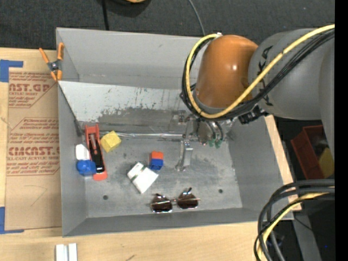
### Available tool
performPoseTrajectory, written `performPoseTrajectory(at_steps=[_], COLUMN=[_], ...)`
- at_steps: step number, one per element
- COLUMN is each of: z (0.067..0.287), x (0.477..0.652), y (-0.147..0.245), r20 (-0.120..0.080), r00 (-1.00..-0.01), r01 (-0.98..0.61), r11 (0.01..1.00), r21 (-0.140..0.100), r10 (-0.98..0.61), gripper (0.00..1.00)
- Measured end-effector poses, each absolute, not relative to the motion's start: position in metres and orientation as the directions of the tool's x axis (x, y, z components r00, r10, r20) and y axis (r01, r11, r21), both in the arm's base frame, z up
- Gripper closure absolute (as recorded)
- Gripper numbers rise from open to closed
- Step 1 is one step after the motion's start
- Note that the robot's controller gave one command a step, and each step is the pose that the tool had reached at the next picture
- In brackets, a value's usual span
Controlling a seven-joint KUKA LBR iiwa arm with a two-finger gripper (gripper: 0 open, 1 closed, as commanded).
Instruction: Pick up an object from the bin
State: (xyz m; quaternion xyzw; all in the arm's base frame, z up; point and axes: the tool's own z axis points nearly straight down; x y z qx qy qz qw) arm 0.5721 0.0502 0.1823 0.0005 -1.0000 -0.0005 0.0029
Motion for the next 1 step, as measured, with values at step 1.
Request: performPoseTrajectory(at_steps=[1], z=[0.1843], x=[0.5722], y=[0.0502], r20=[0.004], r00=[-1.0], r01=[-0.001], r11=[1.0], r21=[0.001], r10=[-0.001], gripper=[0.0])
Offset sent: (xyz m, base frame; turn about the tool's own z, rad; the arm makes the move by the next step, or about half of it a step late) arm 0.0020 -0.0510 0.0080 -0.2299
